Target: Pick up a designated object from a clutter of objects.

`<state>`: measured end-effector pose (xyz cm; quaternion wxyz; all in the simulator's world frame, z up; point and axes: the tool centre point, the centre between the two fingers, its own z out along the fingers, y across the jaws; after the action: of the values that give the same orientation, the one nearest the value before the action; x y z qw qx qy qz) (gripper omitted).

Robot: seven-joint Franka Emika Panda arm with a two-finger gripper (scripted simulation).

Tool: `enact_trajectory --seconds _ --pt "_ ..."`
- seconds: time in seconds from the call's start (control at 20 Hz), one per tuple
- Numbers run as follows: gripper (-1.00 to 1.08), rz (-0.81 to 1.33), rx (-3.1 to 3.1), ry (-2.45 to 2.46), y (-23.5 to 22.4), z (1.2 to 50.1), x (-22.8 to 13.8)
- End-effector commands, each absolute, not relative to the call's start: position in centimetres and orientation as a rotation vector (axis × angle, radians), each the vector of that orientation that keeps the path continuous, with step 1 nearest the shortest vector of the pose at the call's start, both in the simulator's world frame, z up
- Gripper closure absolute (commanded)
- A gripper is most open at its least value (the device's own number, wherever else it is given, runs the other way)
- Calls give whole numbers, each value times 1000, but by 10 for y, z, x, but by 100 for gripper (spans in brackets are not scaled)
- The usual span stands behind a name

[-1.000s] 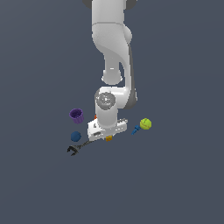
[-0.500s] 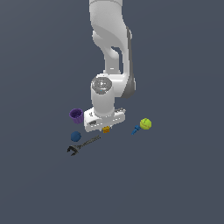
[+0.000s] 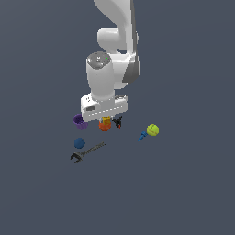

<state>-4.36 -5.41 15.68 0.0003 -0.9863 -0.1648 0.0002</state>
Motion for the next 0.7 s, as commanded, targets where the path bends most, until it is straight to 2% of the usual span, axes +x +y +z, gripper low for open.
enact_trajectory --seconds 0.0,0.65 --pt "108 0 -3098 -518 -59 176 -54" --pt "108 0 -3097 -518 -87 283 -105"
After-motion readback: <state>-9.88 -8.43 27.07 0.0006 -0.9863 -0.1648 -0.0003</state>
